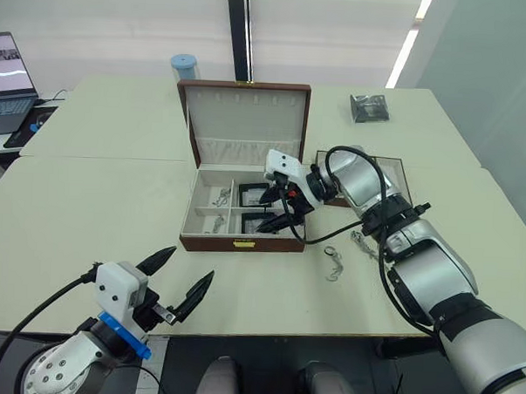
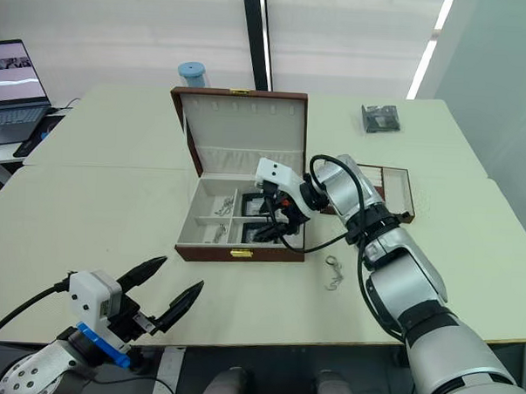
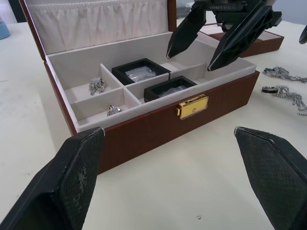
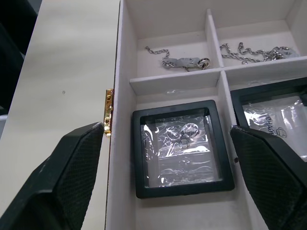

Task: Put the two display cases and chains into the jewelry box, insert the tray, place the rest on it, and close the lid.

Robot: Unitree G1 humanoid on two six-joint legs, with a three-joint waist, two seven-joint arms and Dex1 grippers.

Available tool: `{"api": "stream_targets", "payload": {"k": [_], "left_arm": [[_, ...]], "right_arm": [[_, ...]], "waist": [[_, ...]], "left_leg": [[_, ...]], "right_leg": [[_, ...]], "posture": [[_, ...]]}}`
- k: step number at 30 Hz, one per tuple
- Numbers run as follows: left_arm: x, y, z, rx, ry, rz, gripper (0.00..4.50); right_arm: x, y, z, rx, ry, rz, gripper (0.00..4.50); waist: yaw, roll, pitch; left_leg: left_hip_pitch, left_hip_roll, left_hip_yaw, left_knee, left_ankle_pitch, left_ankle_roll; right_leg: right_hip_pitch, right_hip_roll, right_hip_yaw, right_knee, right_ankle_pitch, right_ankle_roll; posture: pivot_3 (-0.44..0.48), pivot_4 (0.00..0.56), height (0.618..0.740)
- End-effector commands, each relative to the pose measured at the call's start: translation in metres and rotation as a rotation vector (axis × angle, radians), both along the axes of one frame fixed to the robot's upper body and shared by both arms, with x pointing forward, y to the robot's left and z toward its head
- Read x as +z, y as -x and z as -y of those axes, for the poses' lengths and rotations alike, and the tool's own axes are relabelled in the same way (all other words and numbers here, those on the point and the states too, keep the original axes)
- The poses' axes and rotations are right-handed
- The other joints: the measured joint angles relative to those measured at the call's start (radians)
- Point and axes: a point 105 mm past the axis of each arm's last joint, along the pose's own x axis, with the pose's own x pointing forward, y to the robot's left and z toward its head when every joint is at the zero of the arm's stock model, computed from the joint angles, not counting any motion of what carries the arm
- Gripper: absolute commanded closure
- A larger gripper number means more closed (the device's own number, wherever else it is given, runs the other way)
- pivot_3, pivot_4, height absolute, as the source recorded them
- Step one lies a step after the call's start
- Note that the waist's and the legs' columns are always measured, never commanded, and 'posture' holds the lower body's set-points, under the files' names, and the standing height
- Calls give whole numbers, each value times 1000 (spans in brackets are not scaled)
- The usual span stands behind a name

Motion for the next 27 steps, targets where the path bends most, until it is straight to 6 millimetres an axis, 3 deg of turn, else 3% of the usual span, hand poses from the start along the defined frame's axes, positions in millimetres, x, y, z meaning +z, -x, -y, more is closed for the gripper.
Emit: {"api": "stream_targets", "payload": {"k": [1,6,12,17,22,27], "left_arm": [[6,1,1,-17,-5,20,0],[6,-1,-2,-28,-17,0,0],[5,-9,-33,5,-47,-66,0],[15,-22,-68,56,-100,-89,0],[28,-36,-101,110,-146,-98,0],[39,-47,-126,162,-179,-97,0]], "right_arm": [[32,-1,-1,4,-155,34,37],[47,5,27,-17,-374,88,37],[48,4,81,-218,-566,209,37],[24,6,148,-459,-502,230,37],[11,17,201,-636,-463,256,37],[-3,36,228,-714,-400,274,37]], "waist": [[0,0,0],[5,-1,0],[3,0,0],[3,0,0],[2,-1,0],[-3,0,0]], "left_leg": [[0,0,0,0,0,0],[0,0,-1,0,0,0],[0,0,-1,0,0,0],[0,0,-1,0,0,0],[0,0,0,0,0,0],[0,0,1,-1,0,0]], "right_leg": [[0,0,0,0,0,0],[1,0,-1,-1,0,0],[1,0,-1,-1,0,0],[1,1,0,-1,0,0],[1,1,0,-1,0,0],[1,1,1,-1,0,0]], "posture": [[0,150,740],[0,150,740],[0,150,740],[0,150,740],[0,150,740],[0,150,740]]}}
